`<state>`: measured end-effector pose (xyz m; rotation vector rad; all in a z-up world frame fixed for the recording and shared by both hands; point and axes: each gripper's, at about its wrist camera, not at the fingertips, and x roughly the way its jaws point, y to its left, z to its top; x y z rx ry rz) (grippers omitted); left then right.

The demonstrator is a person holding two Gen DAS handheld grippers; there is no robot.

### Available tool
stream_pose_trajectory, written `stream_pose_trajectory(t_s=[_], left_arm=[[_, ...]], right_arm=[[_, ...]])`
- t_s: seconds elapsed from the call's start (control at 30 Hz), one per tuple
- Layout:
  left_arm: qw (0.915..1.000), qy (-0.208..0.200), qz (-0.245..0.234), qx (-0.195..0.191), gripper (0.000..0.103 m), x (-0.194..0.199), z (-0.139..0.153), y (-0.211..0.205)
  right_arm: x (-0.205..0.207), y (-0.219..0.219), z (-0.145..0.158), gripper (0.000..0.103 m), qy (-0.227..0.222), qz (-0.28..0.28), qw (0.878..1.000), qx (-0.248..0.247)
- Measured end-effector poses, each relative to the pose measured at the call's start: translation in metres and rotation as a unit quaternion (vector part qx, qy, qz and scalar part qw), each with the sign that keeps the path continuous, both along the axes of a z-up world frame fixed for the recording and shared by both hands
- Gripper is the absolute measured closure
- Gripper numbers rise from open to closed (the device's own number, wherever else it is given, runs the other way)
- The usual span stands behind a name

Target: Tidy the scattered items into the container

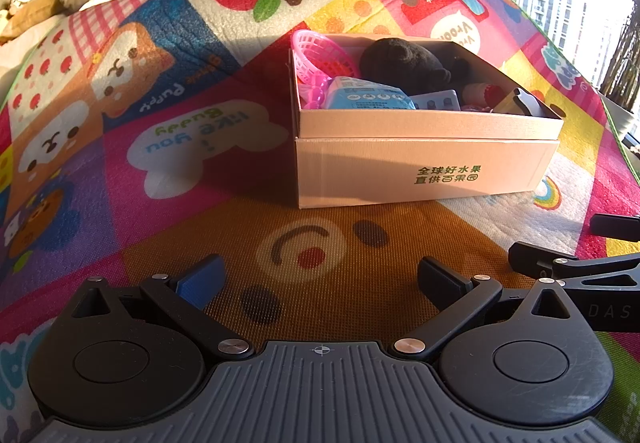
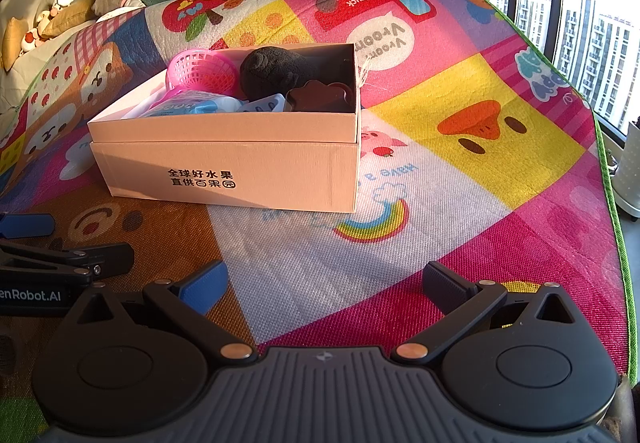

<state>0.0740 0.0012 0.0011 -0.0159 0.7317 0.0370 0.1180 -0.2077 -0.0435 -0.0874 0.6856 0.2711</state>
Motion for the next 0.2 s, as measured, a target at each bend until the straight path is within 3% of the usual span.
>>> stream_pose_trajectory(t_s=[0.2], left_arm=[[1.0000, -0.002, -0.002, -0.006, 0.000, -0.0011, 0.0010, 0.0014]], right_arm=[[0.0002, -0.0003, 0.0000, 0.000, 0.000, 0.000, 1.000, 0.000]])
